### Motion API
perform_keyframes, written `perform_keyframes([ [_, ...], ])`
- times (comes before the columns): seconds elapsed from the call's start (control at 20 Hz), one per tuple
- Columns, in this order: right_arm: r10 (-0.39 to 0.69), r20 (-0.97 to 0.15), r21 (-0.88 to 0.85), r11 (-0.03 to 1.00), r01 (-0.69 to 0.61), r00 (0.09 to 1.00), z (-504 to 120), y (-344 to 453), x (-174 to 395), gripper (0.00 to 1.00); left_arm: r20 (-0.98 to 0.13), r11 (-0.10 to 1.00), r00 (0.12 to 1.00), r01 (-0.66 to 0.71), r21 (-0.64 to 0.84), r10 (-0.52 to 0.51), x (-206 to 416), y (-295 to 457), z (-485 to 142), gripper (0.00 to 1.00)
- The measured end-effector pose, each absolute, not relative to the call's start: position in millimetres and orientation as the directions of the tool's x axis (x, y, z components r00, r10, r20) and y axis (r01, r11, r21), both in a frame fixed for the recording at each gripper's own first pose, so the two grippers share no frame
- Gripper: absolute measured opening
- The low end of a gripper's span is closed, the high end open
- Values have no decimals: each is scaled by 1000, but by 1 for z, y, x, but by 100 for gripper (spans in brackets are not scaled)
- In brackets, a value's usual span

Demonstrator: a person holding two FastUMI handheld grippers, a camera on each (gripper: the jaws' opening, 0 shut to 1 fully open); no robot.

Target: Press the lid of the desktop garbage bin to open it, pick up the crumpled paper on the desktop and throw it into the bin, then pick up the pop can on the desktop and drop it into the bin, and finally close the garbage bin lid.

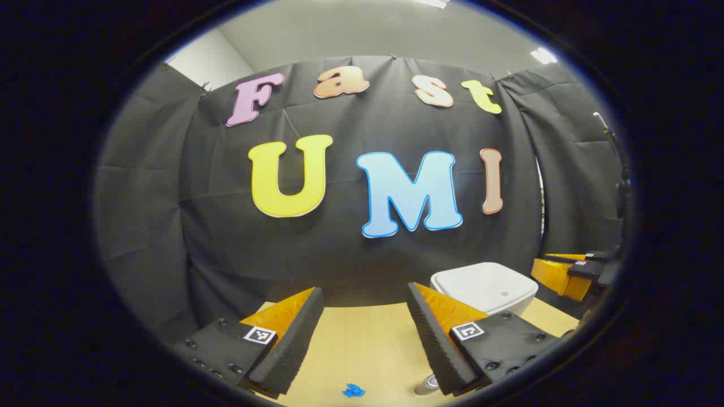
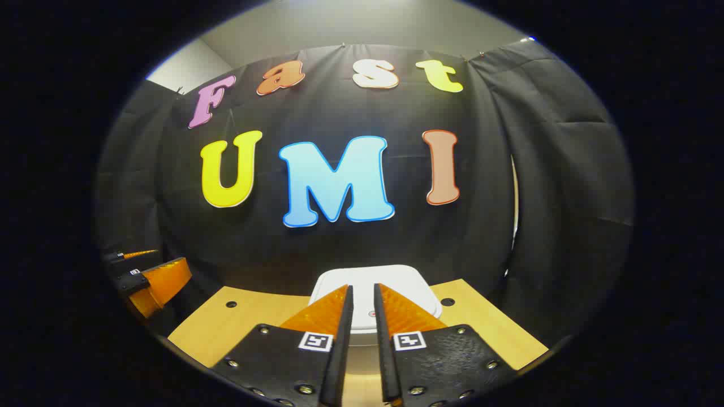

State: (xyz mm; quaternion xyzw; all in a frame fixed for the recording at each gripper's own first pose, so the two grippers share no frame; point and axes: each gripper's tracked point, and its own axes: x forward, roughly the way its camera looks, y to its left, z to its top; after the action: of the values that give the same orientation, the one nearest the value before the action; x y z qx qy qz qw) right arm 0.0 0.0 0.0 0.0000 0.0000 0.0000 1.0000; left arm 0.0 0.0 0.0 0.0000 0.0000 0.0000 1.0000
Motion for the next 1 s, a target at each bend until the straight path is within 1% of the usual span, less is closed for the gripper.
perform_keyframes([
  [0.1,1,-9,-31,1000,-1,1000,-3,-1,2,23,8,1000,1000,4,10,-4,4,-3,3,99],
  [0.15,-47,-11,-41,998,46,999,-5,-12,4,23,11,1000,1000,8,13,-8,6,-5,5,99],
  [0.2,-45,-1,-31,998,45,999,-1,-12,3,2,14,1000,1000,10,16,-10,7,-5,6,99],
  [0.25,-37,-8,-17,999,37,999,-1,-10,12,6,19,1000,1000,9,20,-9,8,-5,7,94],
  [0.3,-36,-11,-8,999,36,999,0,-10,14,7,23,1000,1000,5,22,-6,9,-4,8,99],
  [0.65,18,-54,-17,1000,-19,998,-13,0,30,6,27,999,999,-30,24,30,18,7,7,99],
  [0.7,25,-61,-23,999,-27,998,-15,2,32,6,25,999,999,-35,25,34,19,9,6,97],
  [0.8,53,-82,-31,998,-55,995,-22,6,38,7,24,999,999,-38,25,37,19,10,6,97],
  [0.85,63,-99,-33,997,-66,993,-28,6,40,7,29,999,999,-34,21,33,19,8,7,99],
  [0.9,64,-113,-37,997,-69,992,-32,6,44,7,35,999,999,-31,19,31,19,7,8,97],
  [0.95,60,-123,-42,997,-65,991,-35,4,45,7,42,999,999,-30,21,29,18,6,11,97],
  [1.0,55,-125,-46,997,-61,991,-36,3,48,7,46,999,998,-31,26,30,16,6,12,99],
])
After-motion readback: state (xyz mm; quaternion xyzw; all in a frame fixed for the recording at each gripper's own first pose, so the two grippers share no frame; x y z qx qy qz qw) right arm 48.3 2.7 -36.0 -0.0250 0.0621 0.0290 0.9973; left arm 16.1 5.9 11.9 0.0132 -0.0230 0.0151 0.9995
